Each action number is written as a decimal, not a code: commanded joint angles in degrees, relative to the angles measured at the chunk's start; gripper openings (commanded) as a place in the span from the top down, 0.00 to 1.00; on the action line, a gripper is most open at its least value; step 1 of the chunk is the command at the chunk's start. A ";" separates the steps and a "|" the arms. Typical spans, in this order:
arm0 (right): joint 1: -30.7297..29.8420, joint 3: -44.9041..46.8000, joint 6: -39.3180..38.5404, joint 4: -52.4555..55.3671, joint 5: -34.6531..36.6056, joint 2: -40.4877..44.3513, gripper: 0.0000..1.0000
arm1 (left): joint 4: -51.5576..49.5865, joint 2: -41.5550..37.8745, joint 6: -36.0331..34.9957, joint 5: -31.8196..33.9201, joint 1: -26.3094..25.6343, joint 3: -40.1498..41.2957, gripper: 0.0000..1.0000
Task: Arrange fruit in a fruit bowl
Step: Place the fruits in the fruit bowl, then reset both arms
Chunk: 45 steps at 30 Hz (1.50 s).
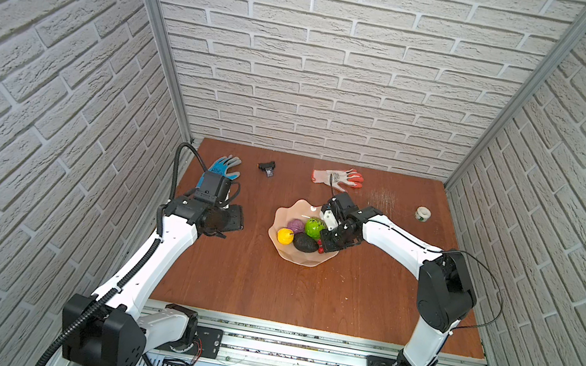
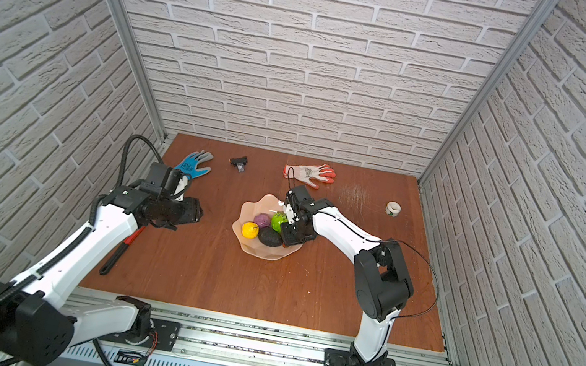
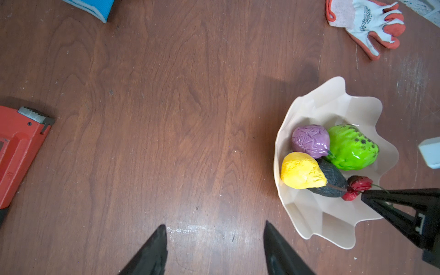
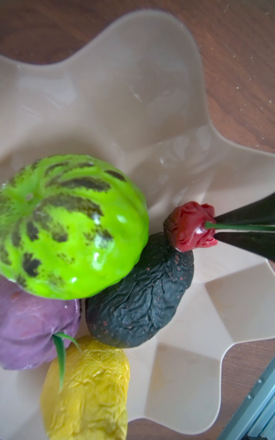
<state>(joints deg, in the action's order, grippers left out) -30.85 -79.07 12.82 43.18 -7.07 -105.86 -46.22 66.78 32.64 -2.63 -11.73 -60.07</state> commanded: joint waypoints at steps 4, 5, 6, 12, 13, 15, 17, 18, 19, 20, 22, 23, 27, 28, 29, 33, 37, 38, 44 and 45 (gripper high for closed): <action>0.26 -1.47 -1.04 1.90 2.02 1.10 0.74 | 0.93 0.36 0.17 0.30 0.19 -1.11 0.35; 0.25 -1.63 -1.14 1.97 2.07 1.27 0.74 | 1.01 0.47 0.20 0.30 0.13 -1.10 0.35; 0.26 -1.93 -1.27 2.35 2.08 1.39 0.74 | 1.08 0.45 0.18 0.33 0.14 -1.10 0.35; 0.27 -3.26 -1.98 3.90 4.61 3.41 0.69 | 2.12 0.84 0.78 0.00 0.16 -0.83 0.32; 0.35 -3.48 -2.10 4.08 5.27 3.83 0.66 | 2.52 1.04 0.95 -0.32 0.17 -0.99 0.31; 0.44 -4.30 -2.35 5.08 5.92 4.49 0.65 | 3.04 1.52 1.11 -0.42 0.14 -1.34 0.27; 0.44 -5.17 -2.63 5.97 6.27 5.16 0.64 | 3.75 1.89 1.15 -0.43 0.17 -1.44 0.19; 0.42 -5.57 -2.65 6.48 6.52 5.46 0.62 | 4.15 1.96 1.12 -0.46 0.21 -1.45 0.11; 0.42 -5.99 -2.71 7.01 6.90 5.81 0.61 | 4.73 2.05 1.02 -0.57 0.20 -1.45 0.02; 0.44 -6.29 -2.74 7.33 7.25 6.20 0.61 | 5.05 2.20 0.87 -0.56 0.22 -1.53 0.02; 0.43 -6.53 -2.82 7.62 8.31 7.37 0.61 | 5.63 2.34 -0.14 -0.08 0.27 -1.95 0.02; 0.44 -6.82 -2.88 7.75 8.70 8.00 0.60 | 5.78 2.43 -0.49 0.34 0.23 -2.27 0.02; 0.44 -8.09 -3.59 7.36 12.15 11.87 0.56 | 7.95 3.35 -2.06 2.98 0.59 -3.42 0.02; 0.44 -8.56 -3.24 6.95 14.15 13.07 0.55 | 9.15 3.67 -2.59 3.83 0.88 -3.47 0.02; 0.40 -8.87 -3.69 6.23 15.79 14.03 0.54 | 10.30 3.94 -3.19 4.77 0.91 -3.47 0.02; 0.84 -9.43 -6.25 1.56 23.39 18.45 0.41 | 18.13 3.51 -6.04 10.00 2.54 -1.10 0.02; 3.42 -5.46 -7.93 -5.59 32.06 24.03 0.17 | 29.08 0.84 -10.52 14.23 5.98 5.58 0.02; 4.83 -3.20 -8.42 -8.07 33.63 26.24 0.15 | 32.44 -0.27 -11.92 15.06 6.78 8.06 0.02; 12.74 25.99 -19.05 -40.79 29.79 39.35 0.00 | 51.44 -4.00 -23.86 21.86 8.05 22.67 0.02; 13.40 28.87 -19.33 -43.05 30.31 39.69 0.00 | 53.31 -3.52 -24.41 23.55 8.46 24.12 0.02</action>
<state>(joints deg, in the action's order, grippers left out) -18.59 -57.58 -1.02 16.53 22.50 -66.70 -6.81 63.46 15.14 14.55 -4.03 -39.00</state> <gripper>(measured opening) 0.996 0.982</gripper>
